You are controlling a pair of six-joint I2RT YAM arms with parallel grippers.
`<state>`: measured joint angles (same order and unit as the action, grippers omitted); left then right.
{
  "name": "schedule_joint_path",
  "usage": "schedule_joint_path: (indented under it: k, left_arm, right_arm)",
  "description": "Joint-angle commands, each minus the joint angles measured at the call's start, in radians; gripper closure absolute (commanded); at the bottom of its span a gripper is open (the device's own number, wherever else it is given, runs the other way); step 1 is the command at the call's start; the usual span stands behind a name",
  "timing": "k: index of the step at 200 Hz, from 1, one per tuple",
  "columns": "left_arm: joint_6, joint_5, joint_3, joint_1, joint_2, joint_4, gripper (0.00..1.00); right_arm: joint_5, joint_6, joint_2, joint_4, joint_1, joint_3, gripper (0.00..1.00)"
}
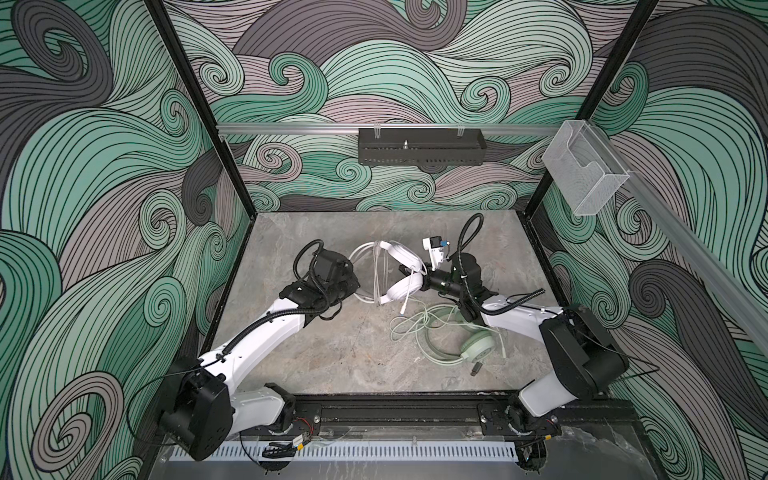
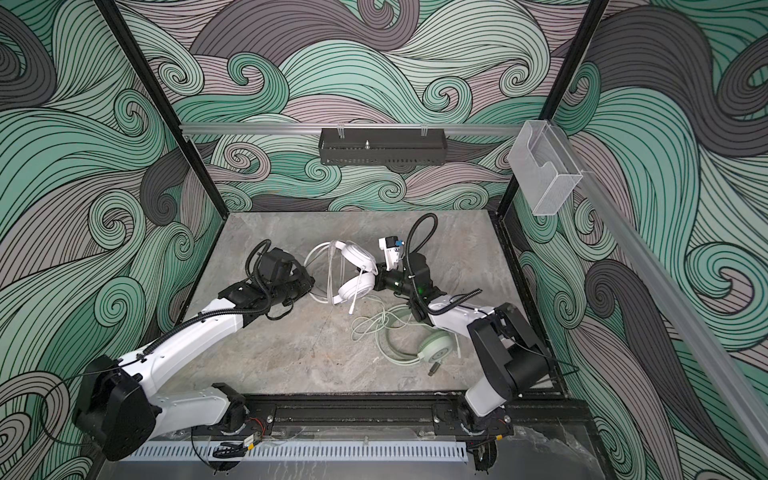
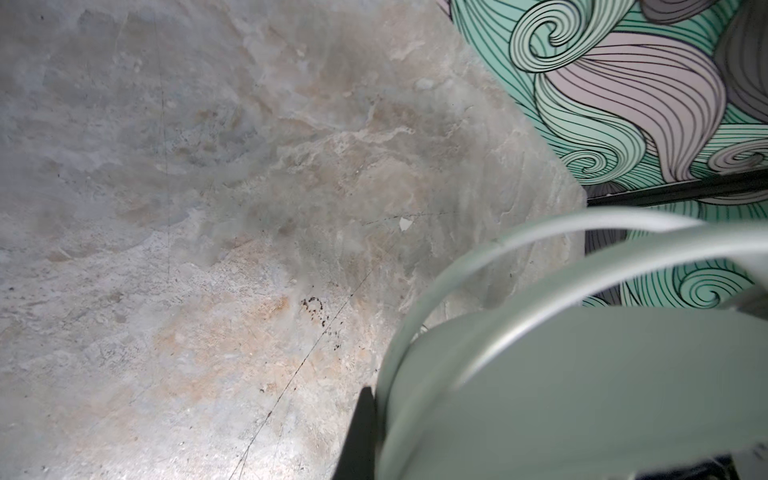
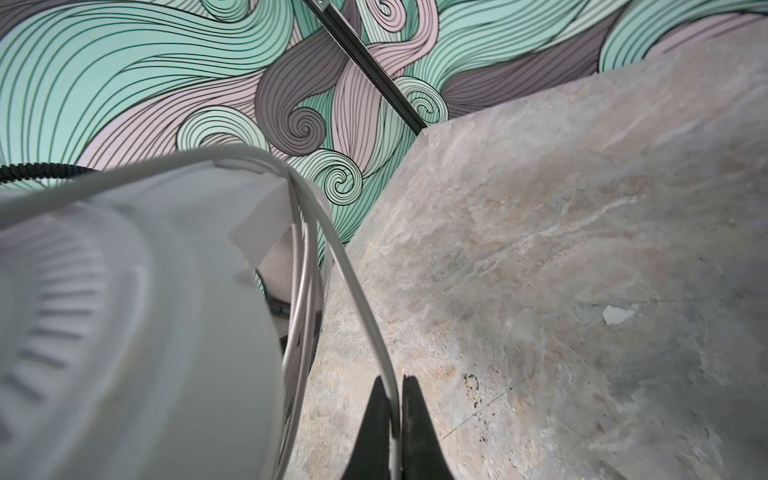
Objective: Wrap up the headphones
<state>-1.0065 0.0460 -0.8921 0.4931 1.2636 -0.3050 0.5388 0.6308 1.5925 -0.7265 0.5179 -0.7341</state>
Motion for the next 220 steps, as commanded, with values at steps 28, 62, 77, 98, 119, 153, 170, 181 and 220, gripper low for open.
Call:
schedule_joint_path:
  k: [28,62,77,98,119,153,170,181,220]
  left_arm:
    - [-0.164,0.115,-0.038,-0.037,0.093,0.219,1.0]
    - [-0.132,0.09,0.044,-0.062,0.115,0.316,1.0]
    - [-0.086,0.087,0.04,-0.068,0.119,0.308,1.0]
    - [-0.034,0.075,0.033,-0.085,0.114,0.292,1.0]
    - [0.012,0.075,0.02,-0.101,0.103,0.262,1.0]
    - [0.103,0.089,-0.057,-0.12,0.123,0.128,1.0]
    - [0.139,0.088,-0.097,-0.126,0.146,0.07,1.0]
    - [0.157,0.078,-0.11,-0.13,0.152,0.06,1.0]
    - [0.201,0.058,-0.156,-0.137,0.238,0.034,1.0]
  right_arm:
    - [0.038,0.045,0.056,0.034,0.014,0.007,0.87]
    - [0.042,0.049,0.098,0.038,0.012,0.037,0.84]
    - [0.055,0.058,0.115,0.022,0.004,0.039,0.84]
    - [0.047,0.058,0.11,0.047,-0.01,0.039,0.79]
    - [0.029,0.034,0.08,0.108,-0.03,0.047,0.72]
    - [-0.032,-0.086,-0.03,0.369,-0.06,0.016,0.63]
    - [-0.075,-0.148,-0.082,0.523,-0.075,-0.011,0.61]
    - [-0.099,-0.175,-0.115,0.594,-0.087,-0.023,0.59]
    - [-0.237,-0.3,-0.234,0.876,-0.102,-0.117,0.54]
